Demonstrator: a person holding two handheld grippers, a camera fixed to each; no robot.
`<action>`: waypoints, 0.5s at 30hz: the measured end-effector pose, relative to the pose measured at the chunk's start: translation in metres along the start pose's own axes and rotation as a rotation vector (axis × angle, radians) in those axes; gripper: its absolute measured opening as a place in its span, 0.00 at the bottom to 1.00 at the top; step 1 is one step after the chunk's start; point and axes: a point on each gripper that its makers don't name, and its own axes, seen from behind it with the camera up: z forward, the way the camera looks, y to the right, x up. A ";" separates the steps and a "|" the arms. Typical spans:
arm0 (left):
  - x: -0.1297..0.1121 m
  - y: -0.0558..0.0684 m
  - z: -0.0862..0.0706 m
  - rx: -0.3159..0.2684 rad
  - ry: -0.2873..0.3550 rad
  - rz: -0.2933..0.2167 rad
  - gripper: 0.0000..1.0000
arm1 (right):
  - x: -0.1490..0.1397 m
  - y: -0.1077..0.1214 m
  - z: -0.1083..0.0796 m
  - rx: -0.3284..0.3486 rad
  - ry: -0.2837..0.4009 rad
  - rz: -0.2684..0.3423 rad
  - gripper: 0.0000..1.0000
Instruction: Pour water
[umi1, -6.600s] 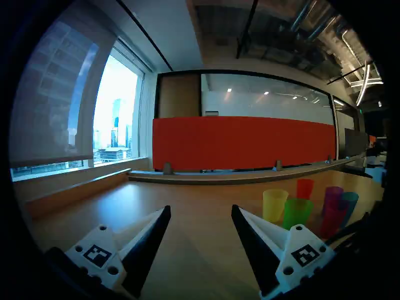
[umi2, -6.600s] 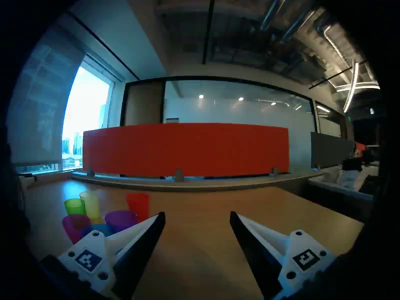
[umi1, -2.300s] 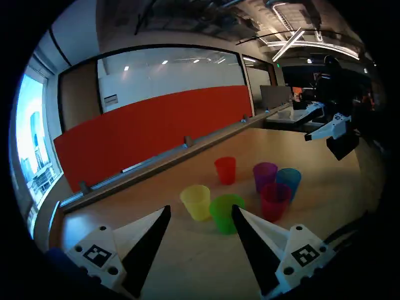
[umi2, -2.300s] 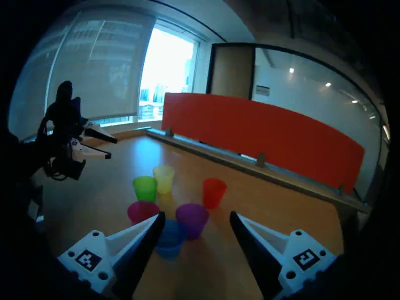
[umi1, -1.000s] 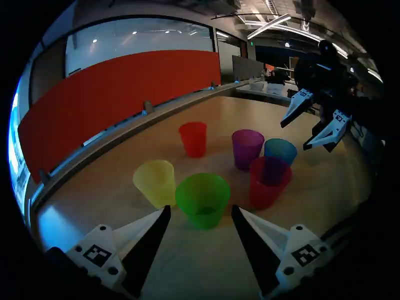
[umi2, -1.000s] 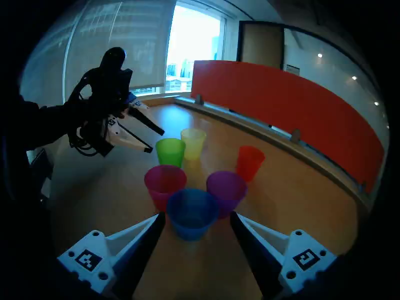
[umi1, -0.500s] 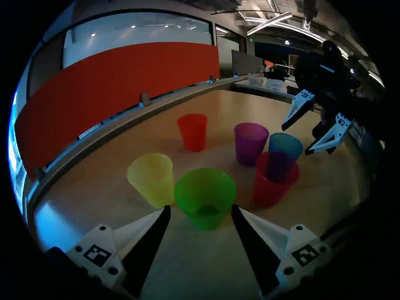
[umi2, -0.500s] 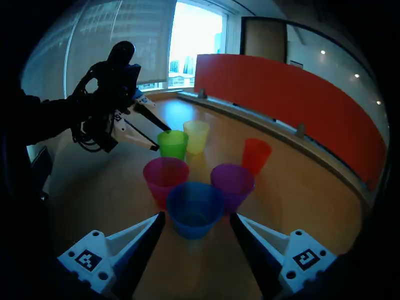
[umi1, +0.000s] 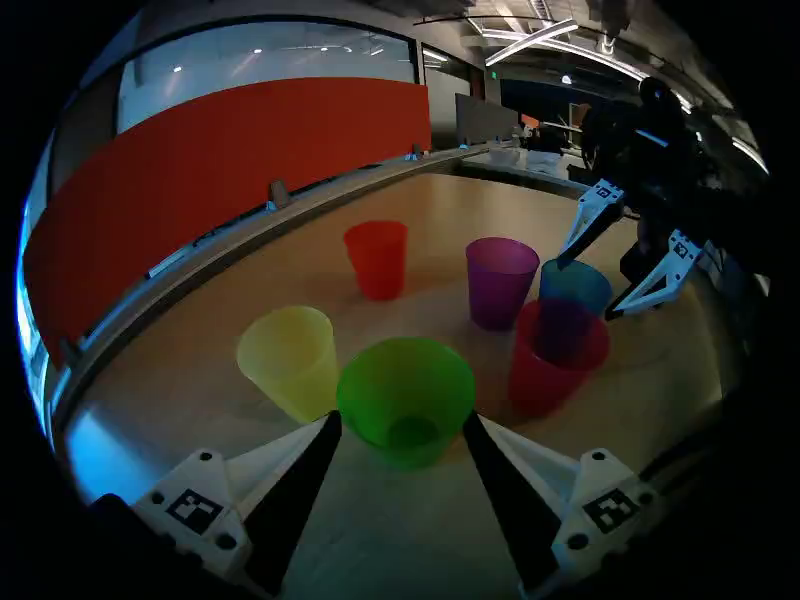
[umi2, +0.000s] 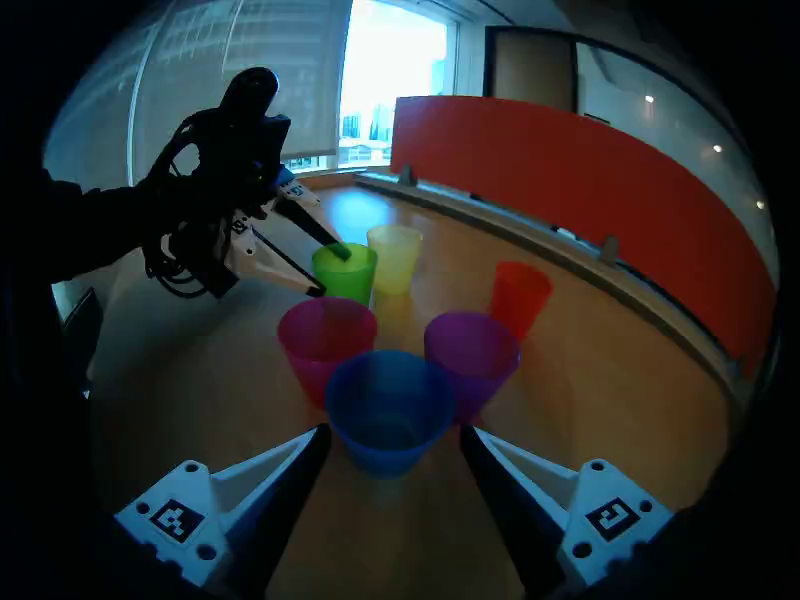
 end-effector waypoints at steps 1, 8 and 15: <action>0.000 0.000 0.001 -0.002 0.000 0.000 0.90 | 0.000 0.000 0.001 0.001 0.000 0.000 1.00; 0.001 0.000 0.008 -0.007 0.002 0.011 0.90 | -0.002 -0.001 0.005 0.006 -0.005 0.000 1.00; 0.003 -0.001 0.013 -0.011 0.009 0.011 0.90 | -0.004 -0.003 0.007 0.010 -0.012 -0.006 1.00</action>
